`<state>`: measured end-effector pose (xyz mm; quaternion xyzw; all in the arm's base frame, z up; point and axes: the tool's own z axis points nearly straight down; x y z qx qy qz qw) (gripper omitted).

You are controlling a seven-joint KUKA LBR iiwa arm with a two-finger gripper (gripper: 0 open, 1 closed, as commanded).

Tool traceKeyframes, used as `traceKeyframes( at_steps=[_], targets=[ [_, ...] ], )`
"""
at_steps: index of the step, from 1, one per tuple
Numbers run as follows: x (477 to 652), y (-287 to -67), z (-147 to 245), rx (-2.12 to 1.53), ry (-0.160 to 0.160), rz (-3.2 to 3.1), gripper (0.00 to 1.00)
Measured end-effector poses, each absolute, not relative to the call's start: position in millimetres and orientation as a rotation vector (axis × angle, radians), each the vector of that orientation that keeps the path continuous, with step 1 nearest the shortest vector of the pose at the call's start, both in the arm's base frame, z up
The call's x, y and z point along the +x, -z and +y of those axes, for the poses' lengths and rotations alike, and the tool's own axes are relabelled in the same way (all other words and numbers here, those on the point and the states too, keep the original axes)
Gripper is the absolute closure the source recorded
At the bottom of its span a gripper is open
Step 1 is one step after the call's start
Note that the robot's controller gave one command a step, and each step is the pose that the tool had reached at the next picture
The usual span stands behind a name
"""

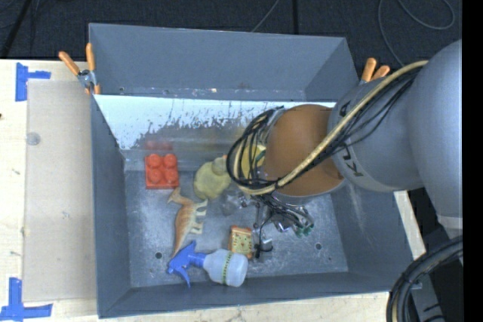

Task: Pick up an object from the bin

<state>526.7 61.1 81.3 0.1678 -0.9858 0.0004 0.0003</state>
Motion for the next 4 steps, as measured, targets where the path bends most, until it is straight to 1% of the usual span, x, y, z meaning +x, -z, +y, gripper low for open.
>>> traceKeyframes(
  at_steps=[1, 2, 3, 4],
  targets=[
    [501.1, -70, 78, 0.389, -0.001, -3.116, 1.0],
    [501.1, -70, 78, 0.391, -0.001, -3.116, 1.0],
    [498.6, -146, 72, 0.419, -0.001, -3.111, 1.0],
    [498.6, -146, 72, 0.419, -0.001, -3.111, 1.0]
  ],
)
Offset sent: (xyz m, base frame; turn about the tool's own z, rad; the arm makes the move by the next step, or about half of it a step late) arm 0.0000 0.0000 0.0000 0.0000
